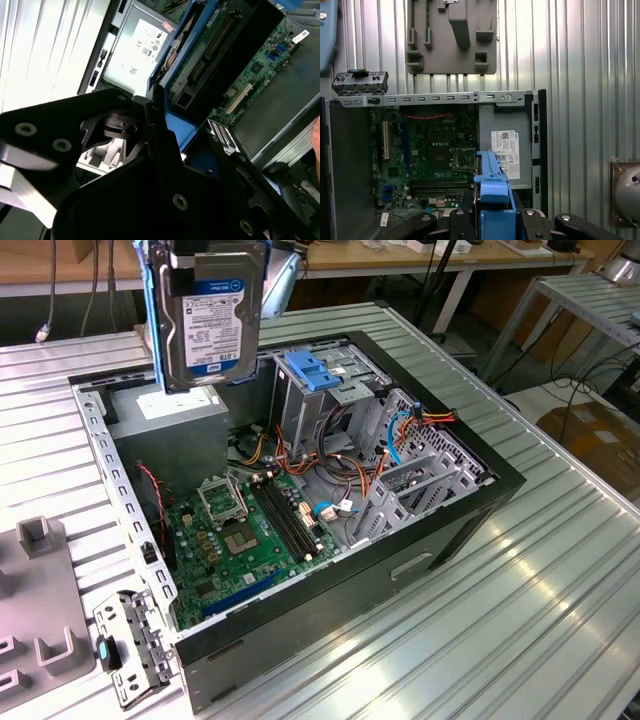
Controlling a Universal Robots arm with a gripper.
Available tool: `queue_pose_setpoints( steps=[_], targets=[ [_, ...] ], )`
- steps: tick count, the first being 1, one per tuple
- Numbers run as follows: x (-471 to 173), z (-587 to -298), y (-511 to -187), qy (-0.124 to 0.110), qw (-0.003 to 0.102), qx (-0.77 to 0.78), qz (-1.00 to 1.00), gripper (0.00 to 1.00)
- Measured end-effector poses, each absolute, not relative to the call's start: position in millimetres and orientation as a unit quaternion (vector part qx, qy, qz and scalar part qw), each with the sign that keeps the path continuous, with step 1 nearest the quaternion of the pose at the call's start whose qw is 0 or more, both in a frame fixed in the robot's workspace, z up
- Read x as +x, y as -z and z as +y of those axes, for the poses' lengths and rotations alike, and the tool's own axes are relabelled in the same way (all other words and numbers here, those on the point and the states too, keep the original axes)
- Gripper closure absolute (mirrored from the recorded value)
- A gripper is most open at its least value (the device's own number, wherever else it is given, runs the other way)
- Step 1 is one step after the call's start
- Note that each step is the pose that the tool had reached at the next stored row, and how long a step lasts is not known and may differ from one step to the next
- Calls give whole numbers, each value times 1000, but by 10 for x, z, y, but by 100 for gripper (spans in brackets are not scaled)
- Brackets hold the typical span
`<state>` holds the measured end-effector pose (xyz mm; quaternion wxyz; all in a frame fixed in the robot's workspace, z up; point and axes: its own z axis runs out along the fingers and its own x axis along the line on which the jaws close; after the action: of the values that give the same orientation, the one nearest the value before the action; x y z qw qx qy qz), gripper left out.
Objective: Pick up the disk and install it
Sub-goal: 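Pick up the disk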
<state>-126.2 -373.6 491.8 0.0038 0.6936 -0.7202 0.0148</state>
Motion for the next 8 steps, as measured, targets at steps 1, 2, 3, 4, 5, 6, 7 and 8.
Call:
queue_pose_setpoints(
  steps=[1,2,3,4,5,6,7,8],
  targets=[
    [-1240,-3744,-4918,-15,4,694,-720,63],
    [-1232,-3753,-4918,-15,4,694,-720,63],
    [-1228,-3771,-4917,-15,4,694,-720,63],
    [-1226,-3796,-4917,-15,4,694,-720,63],
    [-1224,-3817,-4917,-15,4,694,-720,63],
    [-1224,-3834,-4918,-15,4,694,-720,63],
    [-1224,-3841,-4917,-15,4,694,-720,63],
    [-1224,-3842,-4917,-15,4,694,-720,63]
  ],
)
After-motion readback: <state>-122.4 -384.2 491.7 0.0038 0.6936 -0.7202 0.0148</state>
